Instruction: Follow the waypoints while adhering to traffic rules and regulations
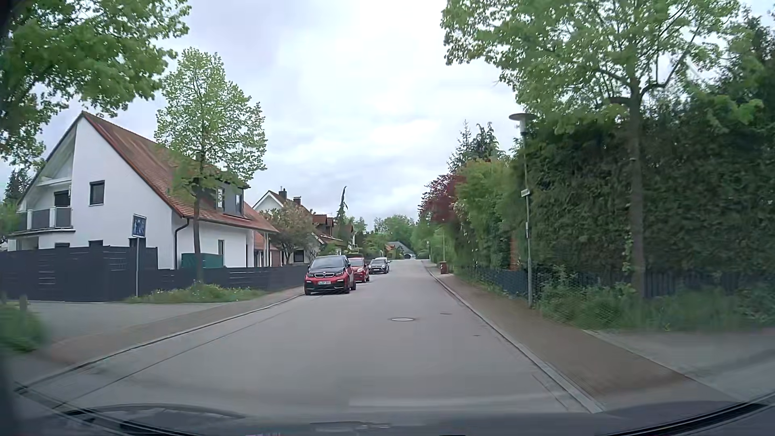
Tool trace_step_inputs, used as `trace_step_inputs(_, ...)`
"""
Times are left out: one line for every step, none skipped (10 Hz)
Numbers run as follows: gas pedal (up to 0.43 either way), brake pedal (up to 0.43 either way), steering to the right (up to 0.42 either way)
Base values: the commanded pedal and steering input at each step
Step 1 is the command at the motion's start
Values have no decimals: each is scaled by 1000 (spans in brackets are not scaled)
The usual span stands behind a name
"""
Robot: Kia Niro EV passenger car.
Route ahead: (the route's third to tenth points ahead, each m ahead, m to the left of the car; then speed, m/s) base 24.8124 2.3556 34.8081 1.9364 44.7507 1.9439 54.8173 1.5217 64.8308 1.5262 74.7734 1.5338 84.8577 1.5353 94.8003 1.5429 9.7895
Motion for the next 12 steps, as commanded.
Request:
trace_step_inputs(130,6,0)
trace_step_inputs(130,6,0)
trace_step_inputs(130,6,0)
trace_step_inputs(130,6,0)
trace_step_inputs(130,6,-1)
trace_step_inputs(130,6,-5)
trace_step_inputs(130,6,-6)
trace_step_inputs(130,6,-6)
trace_step_inputs(118,6,-6)
trace_step_inputs(118,6,-6)
trace_step_inputs(118,6,-5)
trace_step_inputs(110,6,-5)
